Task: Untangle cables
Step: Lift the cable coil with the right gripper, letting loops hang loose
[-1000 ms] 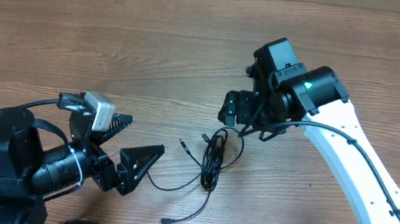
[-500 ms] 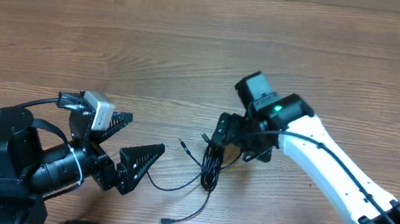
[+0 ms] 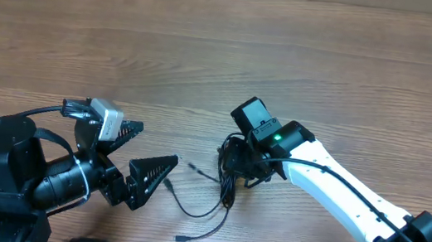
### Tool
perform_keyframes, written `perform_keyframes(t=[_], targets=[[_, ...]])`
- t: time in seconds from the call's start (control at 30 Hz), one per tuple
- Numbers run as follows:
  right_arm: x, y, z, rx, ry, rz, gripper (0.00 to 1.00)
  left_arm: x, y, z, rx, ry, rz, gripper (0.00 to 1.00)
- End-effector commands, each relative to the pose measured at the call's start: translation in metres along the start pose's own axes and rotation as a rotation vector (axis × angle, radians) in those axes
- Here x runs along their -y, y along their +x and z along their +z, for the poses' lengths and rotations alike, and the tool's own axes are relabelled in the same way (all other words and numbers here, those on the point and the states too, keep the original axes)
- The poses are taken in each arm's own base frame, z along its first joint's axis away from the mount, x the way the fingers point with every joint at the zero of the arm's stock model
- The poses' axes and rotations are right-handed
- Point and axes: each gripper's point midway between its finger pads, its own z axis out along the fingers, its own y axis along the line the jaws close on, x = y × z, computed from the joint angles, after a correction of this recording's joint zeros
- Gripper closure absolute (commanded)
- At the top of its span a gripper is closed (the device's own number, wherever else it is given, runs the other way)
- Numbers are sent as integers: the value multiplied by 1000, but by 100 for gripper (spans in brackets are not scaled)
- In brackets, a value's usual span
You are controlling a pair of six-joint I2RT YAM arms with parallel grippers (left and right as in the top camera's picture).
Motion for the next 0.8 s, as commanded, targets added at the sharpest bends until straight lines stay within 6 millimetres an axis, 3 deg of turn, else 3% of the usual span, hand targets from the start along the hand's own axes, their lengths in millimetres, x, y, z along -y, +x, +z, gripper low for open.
perform_keyframes(t=[0.0, 0.17, 0.33, 0.6, 0.77], targets=[[-3, -3, 2, 13, -11, -64, 96, 2, -1, -1, 6, 8, 1, 0], [-11, -9, -1, 43, -38, -202, 96, 2, -1, -1, 6, 8, 0, 0], [-32, -21, -19, 95, -77, -336, 96, 2, -1, -1, 6, 7, 0, 0], [-70, -35, -79, 196, -142, -458, 96, -15, -2, -2, 12, -87, 15, 0], [-78, -30, -113, 211, -143, -534, 96, -17, -3, -2, 9, -104, 102, 0]])
